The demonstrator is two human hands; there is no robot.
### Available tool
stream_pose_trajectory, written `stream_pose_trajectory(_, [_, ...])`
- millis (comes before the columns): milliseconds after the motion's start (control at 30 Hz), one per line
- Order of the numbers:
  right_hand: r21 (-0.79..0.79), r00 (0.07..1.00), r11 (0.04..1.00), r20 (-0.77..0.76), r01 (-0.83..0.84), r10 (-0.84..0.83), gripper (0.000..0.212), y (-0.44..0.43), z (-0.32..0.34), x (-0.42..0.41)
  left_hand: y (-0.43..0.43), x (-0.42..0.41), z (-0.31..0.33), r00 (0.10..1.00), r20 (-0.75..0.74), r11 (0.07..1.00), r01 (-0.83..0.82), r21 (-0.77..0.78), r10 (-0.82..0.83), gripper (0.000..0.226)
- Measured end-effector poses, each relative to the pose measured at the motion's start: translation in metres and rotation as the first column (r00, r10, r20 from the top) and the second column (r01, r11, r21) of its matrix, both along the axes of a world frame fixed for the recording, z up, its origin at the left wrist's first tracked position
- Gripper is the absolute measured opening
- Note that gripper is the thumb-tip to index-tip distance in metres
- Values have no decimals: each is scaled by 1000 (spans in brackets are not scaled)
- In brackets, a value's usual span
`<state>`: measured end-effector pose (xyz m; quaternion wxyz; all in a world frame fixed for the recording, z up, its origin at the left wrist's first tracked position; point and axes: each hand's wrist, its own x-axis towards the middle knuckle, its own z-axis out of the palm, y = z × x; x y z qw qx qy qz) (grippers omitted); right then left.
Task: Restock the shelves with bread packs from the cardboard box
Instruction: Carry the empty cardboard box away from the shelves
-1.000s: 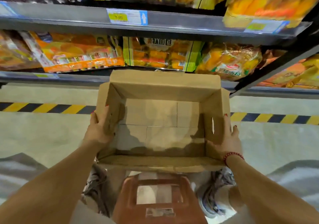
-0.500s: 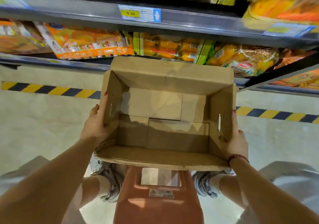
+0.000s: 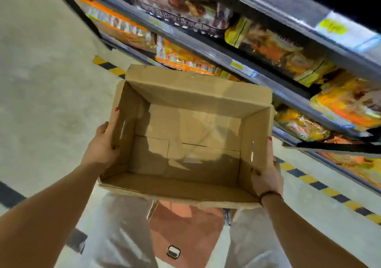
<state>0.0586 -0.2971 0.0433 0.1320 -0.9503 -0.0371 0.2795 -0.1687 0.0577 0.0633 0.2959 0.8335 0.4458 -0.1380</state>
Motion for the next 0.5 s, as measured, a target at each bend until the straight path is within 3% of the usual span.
stream_pose_trajectory(67, [6,998,998,-2,-67,67,80,35,21,3,15,-25,26,996,8,996,-91,25,91,110])
stream_pose_trajectory(200, [12,943,944,57,-329,328,99,115,62,6,43,-79,73,962,19,961,-272,53,271,112])
stream_pose_trajectory(500, [-36,685,696,145,-717,714,101,343,148,-26,98,-206,132,751,37,752,-660,8,659,111])
